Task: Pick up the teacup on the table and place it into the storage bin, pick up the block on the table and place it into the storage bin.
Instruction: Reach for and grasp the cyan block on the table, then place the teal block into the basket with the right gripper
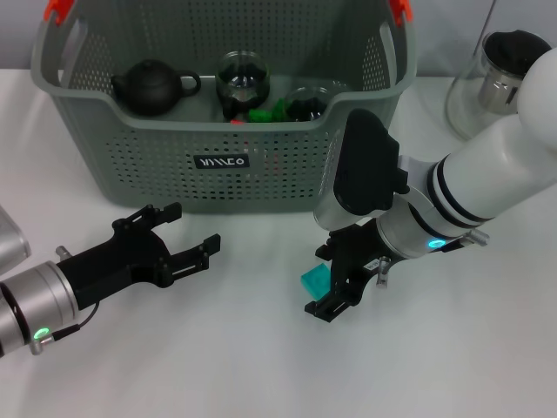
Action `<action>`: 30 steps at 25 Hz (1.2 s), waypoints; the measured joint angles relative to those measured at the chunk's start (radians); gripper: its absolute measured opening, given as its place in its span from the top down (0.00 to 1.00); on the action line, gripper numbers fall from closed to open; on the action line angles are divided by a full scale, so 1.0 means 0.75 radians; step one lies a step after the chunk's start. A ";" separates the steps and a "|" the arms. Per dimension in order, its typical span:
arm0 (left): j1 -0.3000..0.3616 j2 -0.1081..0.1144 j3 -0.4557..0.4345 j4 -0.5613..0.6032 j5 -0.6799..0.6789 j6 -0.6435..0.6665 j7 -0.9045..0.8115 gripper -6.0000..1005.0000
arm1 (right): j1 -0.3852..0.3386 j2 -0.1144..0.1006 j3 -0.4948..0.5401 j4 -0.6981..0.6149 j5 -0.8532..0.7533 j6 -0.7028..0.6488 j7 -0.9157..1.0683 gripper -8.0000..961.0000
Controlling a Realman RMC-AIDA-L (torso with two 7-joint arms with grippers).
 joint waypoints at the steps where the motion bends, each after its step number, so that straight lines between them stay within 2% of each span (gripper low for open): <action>1: 0.000 0.000 0.000 0.000 0.000 0.000 0.000 0.15 | 0.000 0.000 0.000 0.000 0.001 -0.001 0.002 0.12; 9: 0.000 0.000 0.000 0.000 0.000 0.000 0.000 0.15 | 0.004 -0.002 0.001 0.001 0.003 -0.024 0.015 0.17; 21: -0.002 0.000 0.006 -0.002 -0.003 0.001 0.000 0.15 | 0.002 -0.008 0.027 -0.031 0.006 -0.075 0.033 0.37; 23: -0.002 0.000 0.005 -0.002 -0.004 0.001 0.000 0.15 | -0.012 -0.010 0.073 -0.086 0.009 -0.145 0.031 0.37; 24: -0.002 0.000 0.003 -0.002 -0.004 0.001 0.000 0.15 | -0.041 -0.012 0.190 -0.198 0.010 -0.282 0.026 0.37; 25: -0.002 0.000 0.001 -0.002 -0.004 0.000 0.000 0.15 | -0.041 -0.012 0.190 -0.198 0.010 -0.282 0.026 0.37; 30: 0.000 0.000 -0.002 -0.002 -0.007 0.001 0.000 0.15 | -0.114 -0.012 0.567 -0.589 0.072 -0.649 0.062 0.37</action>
